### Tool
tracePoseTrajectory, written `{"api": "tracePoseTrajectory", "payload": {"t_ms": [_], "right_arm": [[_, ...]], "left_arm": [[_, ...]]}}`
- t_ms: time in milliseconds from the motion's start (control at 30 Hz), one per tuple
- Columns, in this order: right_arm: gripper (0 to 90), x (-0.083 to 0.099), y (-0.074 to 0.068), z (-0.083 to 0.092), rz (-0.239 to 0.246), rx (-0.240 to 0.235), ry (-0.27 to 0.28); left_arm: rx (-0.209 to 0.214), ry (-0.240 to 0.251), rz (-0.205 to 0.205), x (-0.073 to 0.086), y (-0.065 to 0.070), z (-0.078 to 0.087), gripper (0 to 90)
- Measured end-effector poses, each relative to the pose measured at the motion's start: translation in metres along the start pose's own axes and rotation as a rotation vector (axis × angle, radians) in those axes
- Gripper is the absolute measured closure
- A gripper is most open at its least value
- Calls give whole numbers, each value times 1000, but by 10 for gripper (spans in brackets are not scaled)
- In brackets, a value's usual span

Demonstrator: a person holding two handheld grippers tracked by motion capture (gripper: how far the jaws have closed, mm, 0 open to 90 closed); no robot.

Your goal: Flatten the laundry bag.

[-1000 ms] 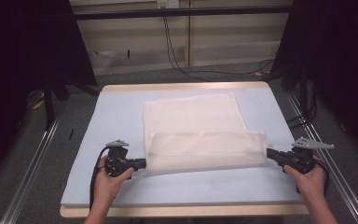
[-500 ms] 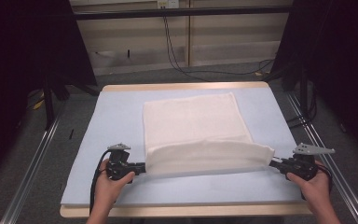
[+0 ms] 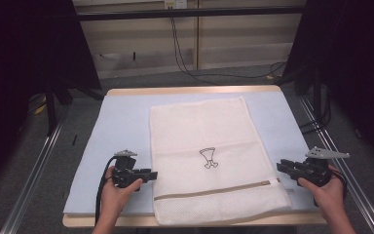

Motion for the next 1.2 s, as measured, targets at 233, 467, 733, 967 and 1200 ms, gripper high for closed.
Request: {"api": "tracePoseTrajectory", "payload": {"t_ms": [233,467,733,967,1200], "right_arm": [[660,5,-8,-14,21,-2,-83],[784,7,-14,-20,32,-1,-131],[872,5,-15,-22,9,9,-121],[879,-1,-17,-28,-4,9,-97],[878,-7,-26,-41,3,15,-90]], "left_arm": [[-33,-17,-8,-1,5,-7,646],[-42,-72,2,-7,7,-14,842],[-57,-57,9,-14,4,-14,871],[-56,-24,41,-27,-16,-16,872],[-91,0,39,-40,-30,-17,870]]}}
Point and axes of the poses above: each handheld gripper's, and its own axes: z roughly backward along the jaws, x roughly out of its underside, y roughly to its right, the point moved 2 cm from there along -z, roughly forward along the jaws, and after that the axes turned 10 degrees about y, right-handed, at the moved point
